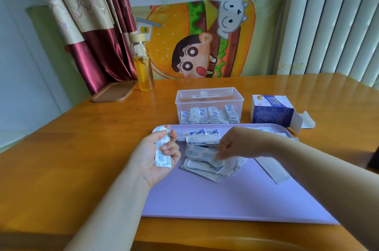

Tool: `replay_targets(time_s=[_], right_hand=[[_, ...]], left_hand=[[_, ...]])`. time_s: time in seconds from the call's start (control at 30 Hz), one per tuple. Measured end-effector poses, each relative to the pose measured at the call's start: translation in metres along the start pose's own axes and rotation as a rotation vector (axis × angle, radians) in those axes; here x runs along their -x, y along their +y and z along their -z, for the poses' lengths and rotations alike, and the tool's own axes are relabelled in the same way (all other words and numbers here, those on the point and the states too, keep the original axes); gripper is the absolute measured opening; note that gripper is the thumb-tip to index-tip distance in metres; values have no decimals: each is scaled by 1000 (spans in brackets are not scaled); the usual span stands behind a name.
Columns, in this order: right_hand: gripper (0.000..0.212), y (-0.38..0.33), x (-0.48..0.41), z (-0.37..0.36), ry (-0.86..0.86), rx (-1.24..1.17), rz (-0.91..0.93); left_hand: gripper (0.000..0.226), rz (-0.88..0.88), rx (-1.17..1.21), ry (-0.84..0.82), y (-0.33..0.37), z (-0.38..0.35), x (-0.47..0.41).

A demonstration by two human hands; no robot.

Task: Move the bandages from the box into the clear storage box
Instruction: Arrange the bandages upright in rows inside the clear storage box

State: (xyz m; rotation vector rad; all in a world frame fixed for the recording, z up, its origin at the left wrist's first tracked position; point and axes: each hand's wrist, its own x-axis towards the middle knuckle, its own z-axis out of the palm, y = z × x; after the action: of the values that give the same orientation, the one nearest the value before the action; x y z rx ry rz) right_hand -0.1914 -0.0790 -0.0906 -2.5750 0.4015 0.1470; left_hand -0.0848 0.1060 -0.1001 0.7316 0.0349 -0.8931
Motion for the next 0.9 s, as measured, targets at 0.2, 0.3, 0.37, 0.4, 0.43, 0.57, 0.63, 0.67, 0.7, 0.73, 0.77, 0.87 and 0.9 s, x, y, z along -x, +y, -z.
replay_targets(time_s=[0.2,0.3,0.37,0.4,0.43,0.57,0.63,0.67,0.7,0.73,0.77,0.87,0.9], right_hand=[[29,4,16,15,-133,-408,1],[25,2,18,11,-35,-756,-5],[24,-7,17,8,59,-979,0],[25,-14,18,6,72,-1036,9],[26,-21,18,3,61,-1046,27],[36,-38,20,-6,-11,-719,118],[30,-32,14,-3,122,-457,112],[23,-26,10,-3,194,-272,122],[16,-21,7,-4,212,-96,137],[14,-18,4,-7,173,38,150],[19,-15,2,-11,99,136,144],[41,-18,-7,-15,-16,299,90],[46,-20,-8,-14,-21,323,85]], left_hand=[[12,-62,-51,2,-1,-6,-2],[10,-118,-82,19,-7,-10,-7],[24,-110,-99,-17,-11,-13,-10],[33,-101,-125,-53,-15,-16,-11],[41,-94,-164,-90,-19,-19,-10],[22,-123,-253,-75,-29,-31,-10],[5,-160,-199,-7,-24,-30,-10],[3,-175,-161,22,-20,-28,-10],[6,-188,-130,48,-15,-24,-10],[9,-197,-112,70,-11,-20,-8],[14,-199,-99,82,-9,-18,-6],[22,-218,-51,90,-4,-13,-3],[23,-222,-45,94,-3,-12,-3]])
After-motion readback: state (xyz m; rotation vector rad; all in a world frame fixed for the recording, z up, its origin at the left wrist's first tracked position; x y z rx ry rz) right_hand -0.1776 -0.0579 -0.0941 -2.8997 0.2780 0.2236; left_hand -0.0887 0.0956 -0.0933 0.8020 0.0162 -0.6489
